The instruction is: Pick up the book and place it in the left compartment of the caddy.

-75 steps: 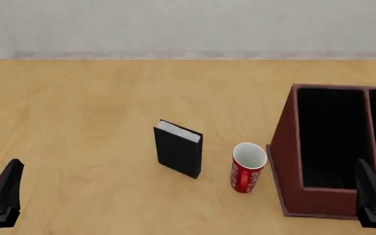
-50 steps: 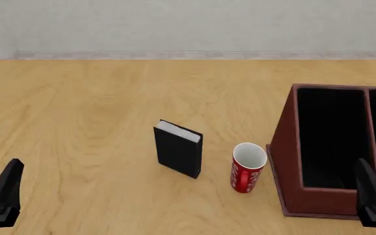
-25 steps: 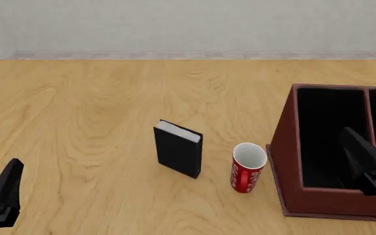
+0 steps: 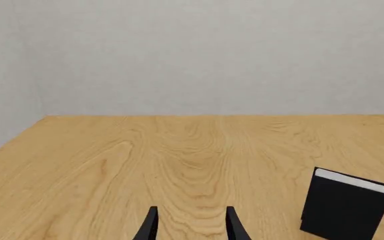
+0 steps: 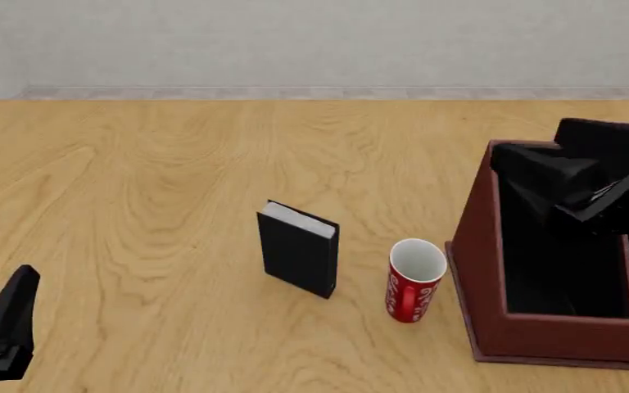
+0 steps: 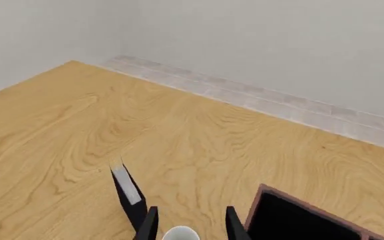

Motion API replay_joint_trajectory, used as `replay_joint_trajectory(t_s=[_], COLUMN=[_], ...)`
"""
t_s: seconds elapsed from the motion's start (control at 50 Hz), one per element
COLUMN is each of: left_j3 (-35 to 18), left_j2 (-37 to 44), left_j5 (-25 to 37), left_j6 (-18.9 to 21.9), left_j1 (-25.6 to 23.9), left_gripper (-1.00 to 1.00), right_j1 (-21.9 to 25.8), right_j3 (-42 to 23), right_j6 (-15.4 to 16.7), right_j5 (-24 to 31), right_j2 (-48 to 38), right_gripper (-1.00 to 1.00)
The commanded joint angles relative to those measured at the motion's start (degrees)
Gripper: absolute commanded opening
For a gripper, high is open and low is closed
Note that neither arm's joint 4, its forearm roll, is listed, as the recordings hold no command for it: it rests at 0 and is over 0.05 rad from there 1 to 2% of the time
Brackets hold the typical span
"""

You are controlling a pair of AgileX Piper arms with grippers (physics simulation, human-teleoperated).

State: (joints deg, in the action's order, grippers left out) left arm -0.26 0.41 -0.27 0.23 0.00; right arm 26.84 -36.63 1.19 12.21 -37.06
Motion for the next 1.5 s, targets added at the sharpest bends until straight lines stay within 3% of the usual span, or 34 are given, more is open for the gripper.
replay_joint_trajectory(t_s=[0.02,0.2,0.54,0.86,1.5], left_j3=[0.0,0.0,0.0,0.0,0.0], left_j2=[-0.1,-0.1,-0.2,-0.2,-0.3], left_j5=[0.0,0.1,0.2,0.1,0.2], left_j6=[0.0,0.0,0.0,0.0,0.0], left_j1=[0.0,0.0,0.0,0.0,0.1], left_gripper=[1.0,1.0,1.0,1.0,1.0], right_j1=[6.3,8.6,10.0,11.8,14.3], right_j3=[-12.6,-23.8,-36.1,-40.7,-36.0], right_j6=[3.0,4.9,9.9,10.1,7.0], right_j5=[7.8,16.0,26.6,28.4,22.6], right_j2=[-8.9,-17.2,-28.4,-35.9,-42.8], right_gripper=[1.0,1.0,1.0,1.0,1.0])
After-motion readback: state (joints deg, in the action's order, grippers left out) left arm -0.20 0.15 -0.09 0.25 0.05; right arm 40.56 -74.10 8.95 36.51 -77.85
